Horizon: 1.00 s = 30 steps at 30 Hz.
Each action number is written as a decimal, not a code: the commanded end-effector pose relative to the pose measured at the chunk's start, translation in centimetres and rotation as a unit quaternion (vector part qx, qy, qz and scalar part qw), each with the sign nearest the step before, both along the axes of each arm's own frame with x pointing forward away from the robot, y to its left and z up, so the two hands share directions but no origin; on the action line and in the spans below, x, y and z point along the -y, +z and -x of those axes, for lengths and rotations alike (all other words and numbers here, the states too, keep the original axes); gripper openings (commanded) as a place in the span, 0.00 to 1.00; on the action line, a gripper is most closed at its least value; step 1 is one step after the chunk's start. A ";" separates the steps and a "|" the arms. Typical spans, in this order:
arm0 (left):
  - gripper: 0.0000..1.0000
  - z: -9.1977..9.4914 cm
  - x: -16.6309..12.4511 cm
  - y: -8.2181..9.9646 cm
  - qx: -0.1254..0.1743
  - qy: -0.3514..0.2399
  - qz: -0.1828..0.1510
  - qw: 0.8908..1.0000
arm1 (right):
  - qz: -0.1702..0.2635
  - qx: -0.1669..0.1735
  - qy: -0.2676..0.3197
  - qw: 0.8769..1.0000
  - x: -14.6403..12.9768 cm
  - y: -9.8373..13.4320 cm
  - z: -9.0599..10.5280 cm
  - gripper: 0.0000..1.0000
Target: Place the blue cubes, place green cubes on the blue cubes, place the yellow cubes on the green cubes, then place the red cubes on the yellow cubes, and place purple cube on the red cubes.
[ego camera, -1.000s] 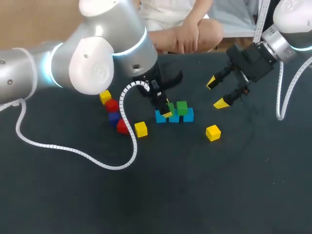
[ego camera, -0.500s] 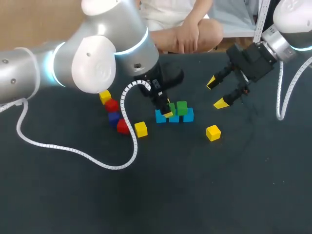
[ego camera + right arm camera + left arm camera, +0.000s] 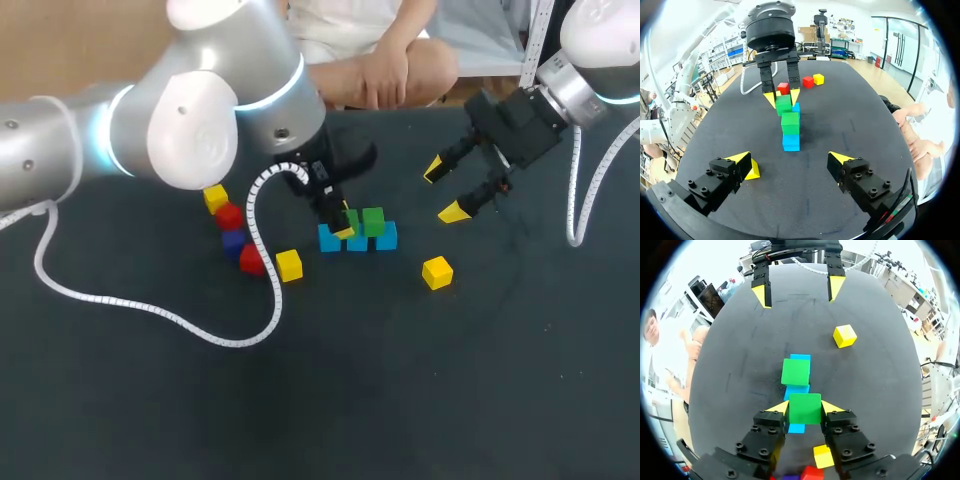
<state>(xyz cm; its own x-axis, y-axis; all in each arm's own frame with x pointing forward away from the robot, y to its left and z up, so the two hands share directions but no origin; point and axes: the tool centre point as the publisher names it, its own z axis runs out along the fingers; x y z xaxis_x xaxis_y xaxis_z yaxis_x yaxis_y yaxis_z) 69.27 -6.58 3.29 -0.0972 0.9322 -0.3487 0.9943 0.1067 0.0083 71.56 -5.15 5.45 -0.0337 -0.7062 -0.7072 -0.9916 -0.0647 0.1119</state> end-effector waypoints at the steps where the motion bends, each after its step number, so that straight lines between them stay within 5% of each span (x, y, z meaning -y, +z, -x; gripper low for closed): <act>1: 0.00 -0.5 0.2 0.0 -0.004 -0.004 -0.003 1.000 | 0.000 0.001 -0.001 1.000 0.0 0.0 0.1 1.00; 30: 0.00 -0.2 0.0 -0.3 -0.007 0.000 -0.008 1.000 | 0.000 0.001 -0.001 1.000 0.0 0.0 0.1 1.00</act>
<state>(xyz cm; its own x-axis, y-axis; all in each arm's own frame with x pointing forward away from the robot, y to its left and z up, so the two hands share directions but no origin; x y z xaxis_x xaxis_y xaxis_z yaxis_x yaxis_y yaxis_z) 69.30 -6.51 3.00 -0.1013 0.9370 -0.3343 0.9943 0.1065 -0.0026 71.56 -5.15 5.45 -0.0337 -0.7062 -0.7072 -0.9916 -0.0647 0.1119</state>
